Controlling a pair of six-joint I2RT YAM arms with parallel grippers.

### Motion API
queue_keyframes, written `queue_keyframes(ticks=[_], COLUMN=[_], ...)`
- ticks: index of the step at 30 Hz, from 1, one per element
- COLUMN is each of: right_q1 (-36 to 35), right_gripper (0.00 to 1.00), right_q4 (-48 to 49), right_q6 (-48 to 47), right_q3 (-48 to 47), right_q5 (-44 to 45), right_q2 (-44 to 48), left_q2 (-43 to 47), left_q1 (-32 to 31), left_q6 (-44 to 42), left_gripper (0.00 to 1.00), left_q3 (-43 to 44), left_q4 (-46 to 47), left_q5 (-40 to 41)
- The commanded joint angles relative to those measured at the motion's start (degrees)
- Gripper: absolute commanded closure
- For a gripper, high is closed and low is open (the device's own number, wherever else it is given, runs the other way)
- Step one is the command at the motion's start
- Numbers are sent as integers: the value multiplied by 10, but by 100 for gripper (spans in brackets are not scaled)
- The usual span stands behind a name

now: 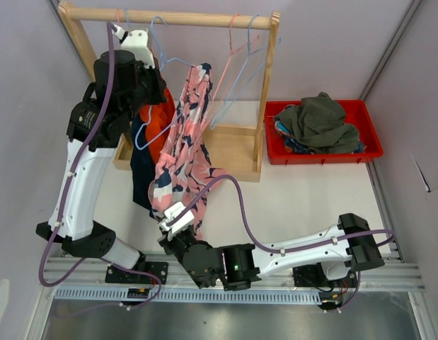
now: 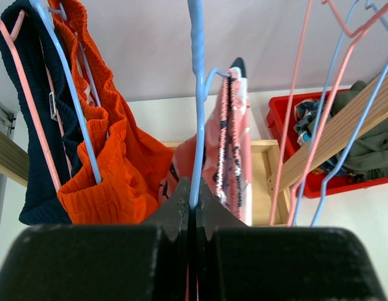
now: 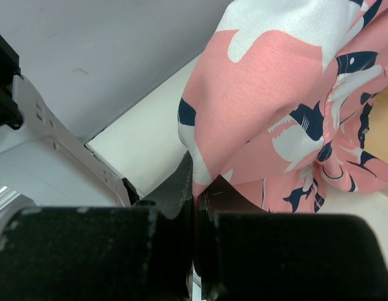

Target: Remove the shorts from the hanger

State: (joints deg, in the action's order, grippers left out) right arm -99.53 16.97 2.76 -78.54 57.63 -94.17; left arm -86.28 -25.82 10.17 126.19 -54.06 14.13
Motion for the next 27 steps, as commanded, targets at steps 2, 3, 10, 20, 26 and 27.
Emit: queue_keyframes(ticks=[2,3,10,20,26,27], right_q1=[-49,-45,55,246,232,207], right_gripper=[100,100,100,100,100,100], right_q4=[14,16,25,-44,-82,-81], right_q6=[8,1,-50,-51,0,2], right_q3=[5,5,4,-34,23,58], right_q5=[-51,-44,-69,-153,-128,-96], right_q2=[13,12,30,65,122,151], left_q2=[-12,-6,68,282,357,375], left_q1=[20,19,15,-8,-8,-8], left_q6=[5,11,42,74,71,71], left_gripper=[100,100,100,100,100,100], left_q3=[38,30,-49,-225,-328,-340], left_q4=[150,143,24,-62,-21,-11], left_q5=[10,1,-97,-125,-108,-99])
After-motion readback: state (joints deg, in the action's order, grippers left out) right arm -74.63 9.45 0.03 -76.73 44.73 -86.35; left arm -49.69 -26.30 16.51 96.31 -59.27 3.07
